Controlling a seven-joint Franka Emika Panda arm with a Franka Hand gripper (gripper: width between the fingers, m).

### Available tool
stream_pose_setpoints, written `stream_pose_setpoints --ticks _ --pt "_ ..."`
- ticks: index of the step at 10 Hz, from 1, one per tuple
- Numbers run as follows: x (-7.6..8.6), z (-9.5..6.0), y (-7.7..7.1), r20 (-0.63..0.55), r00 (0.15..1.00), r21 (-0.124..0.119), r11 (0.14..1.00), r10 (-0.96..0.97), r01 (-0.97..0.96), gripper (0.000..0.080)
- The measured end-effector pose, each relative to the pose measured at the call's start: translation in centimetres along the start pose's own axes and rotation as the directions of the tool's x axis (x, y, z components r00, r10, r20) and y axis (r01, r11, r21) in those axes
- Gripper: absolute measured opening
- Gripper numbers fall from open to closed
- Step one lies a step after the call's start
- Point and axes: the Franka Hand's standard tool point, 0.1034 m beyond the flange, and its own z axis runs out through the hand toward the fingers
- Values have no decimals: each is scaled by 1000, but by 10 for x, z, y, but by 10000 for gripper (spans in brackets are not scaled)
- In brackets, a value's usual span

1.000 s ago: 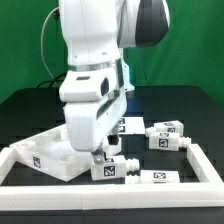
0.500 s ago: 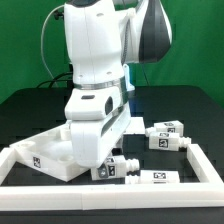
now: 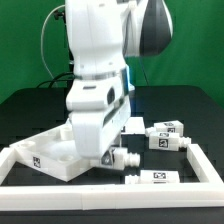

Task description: Assemble one leg

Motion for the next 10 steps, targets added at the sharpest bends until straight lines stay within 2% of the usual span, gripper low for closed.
stream_pose_setpoints --ticks 1,3,4,8,10 --pt "1 -12 -6 9 999 -9 999 -36 36 283" --pt "0 -38 -15 23 993 -43 993 -112 113 283" --pt "-3 -36 -21 19 997 -51 996 -79 80 283" --pt "-5 -33 -23 24 996 -43 995 -88 89 284" --pt "-23 -36 -59 38 996 -22 996 -81 82 284"
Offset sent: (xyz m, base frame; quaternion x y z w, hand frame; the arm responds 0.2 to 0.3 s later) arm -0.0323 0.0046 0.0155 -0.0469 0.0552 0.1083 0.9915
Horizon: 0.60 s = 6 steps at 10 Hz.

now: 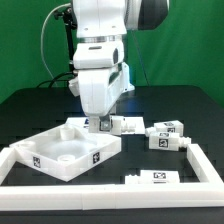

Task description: Assemble one leg

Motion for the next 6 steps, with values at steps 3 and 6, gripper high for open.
stream_pose_setpoints --ticks 3,6 --pt "-5 -4 -52 15 995 10 995 101 -101 284" --pt "-6 -2 -52 16 994 15 994 104 -104 284"
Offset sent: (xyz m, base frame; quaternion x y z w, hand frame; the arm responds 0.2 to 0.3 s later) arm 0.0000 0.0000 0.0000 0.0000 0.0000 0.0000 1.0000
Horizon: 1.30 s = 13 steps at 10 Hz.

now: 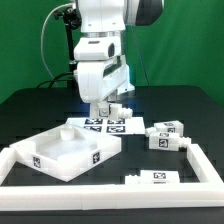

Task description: Assemble one leg

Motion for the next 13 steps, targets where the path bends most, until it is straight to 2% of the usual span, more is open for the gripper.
stream_pose_setpoints --ticks 1,2,3,4,5,6,7,8,11,12,13 --pt "-1 2 -3 0 1000 0 1000 28 -28 284" --pt "-6 12 -22 4 995 10 995 97 -97 284" --pt "-12 20 -42 16 992 34 992 124 -125 284" --pt "-15 27 -52 19 990 40 989 143 -144 284" --pt "-18 39 -64 20 988 50 987 152 -152 284" --pt "-19 51 -72 29 987 77 984 160 -161 284" --pt "-19 60 -73 32 986 93 982 162 -164 284" --pt "-18 65 -72 32 986 99 981 162 -165 284" --pt "-17 66 -71 32 985 99 980 171 -173 284" --pt "-17 66 -71 32 985 99 980 171 -173 467" --pt "-17 65 -70 33 985 98 980 171 -173 584"
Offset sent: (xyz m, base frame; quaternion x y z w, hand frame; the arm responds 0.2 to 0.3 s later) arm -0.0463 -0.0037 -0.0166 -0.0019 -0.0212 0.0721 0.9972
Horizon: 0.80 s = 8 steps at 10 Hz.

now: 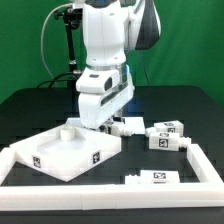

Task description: Assemble one leg

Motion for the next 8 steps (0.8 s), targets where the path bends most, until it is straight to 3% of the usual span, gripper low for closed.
stream_pose_setpoints --ticks 1,2,3,4,8 --pt "4 -13 5 15 1000 16 1000 -21 21 584" --pt "16 -36 24 12 998 -18 998 -58 58 637" --pt "29 -47 41 9 995 -26 995 -100 101 646" --pt "33 -50 48 3 992 -39 992 -124 124 646" --pt "32 -49 47 4 992 -36 991 -127 127 649"
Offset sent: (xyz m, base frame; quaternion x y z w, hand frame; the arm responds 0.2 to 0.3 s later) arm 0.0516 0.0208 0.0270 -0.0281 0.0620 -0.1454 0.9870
